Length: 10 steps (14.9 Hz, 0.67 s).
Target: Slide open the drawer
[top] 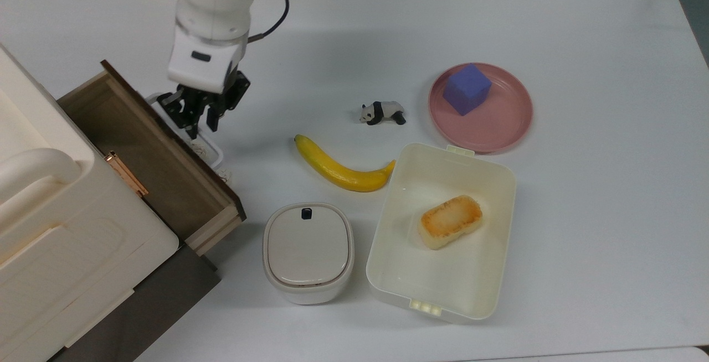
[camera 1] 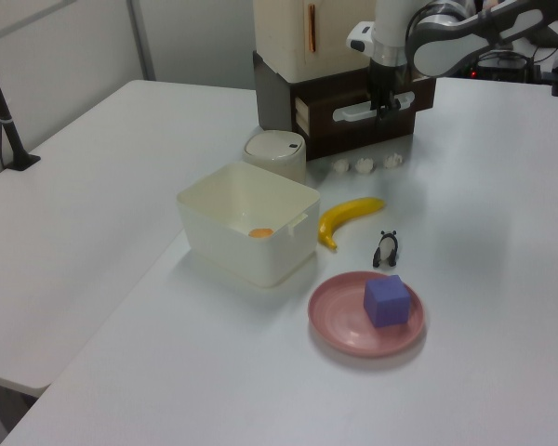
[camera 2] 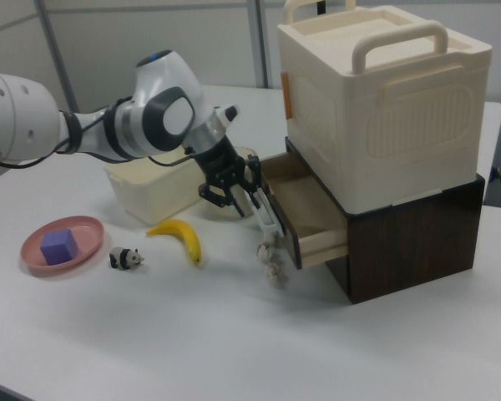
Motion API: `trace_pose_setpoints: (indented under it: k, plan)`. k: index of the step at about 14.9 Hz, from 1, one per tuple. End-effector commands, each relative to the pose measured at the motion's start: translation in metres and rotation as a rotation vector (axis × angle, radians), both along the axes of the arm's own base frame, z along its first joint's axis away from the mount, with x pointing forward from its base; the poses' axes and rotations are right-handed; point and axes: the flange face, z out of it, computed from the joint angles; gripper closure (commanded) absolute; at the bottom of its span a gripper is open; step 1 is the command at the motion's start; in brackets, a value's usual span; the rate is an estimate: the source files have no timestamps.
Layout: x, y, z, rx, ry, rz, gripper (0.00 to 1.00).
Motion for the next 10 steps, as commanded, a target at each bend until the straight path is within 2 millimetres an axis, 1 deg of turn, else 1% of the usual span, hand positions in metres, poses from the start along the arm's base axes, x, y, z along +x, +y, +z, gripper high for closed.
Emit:
trace_pose_setpoints:
  k: [1, 3, 4, 5, 7, 8, 10]
  plan:
    - [-0.047, 0.030, 0.023, 0.012, 0.022, 0.040, 0.66]
    - [-0.059, 0.042, 0.035, 0.010, 0.034, 0.049, 0.66]
    - [-0.064, 0.050, 0.045, 0.016, 0.049, 0.045, 0.66]
    - [-0.068, 0.053, 0.052, 0.020, 0.059, 0.039, 0.65]
    - [-0.076, 0.065, 0.071, 0.048, 0.071, -0.017, 0.62]
    - [-0.078, 0.075, 0.080, 0.098, 0.084, -0.078, 0.57]
    - [-0.081, 0.083, 0.106, 0.209, 0.114, -0.228, 0.48]
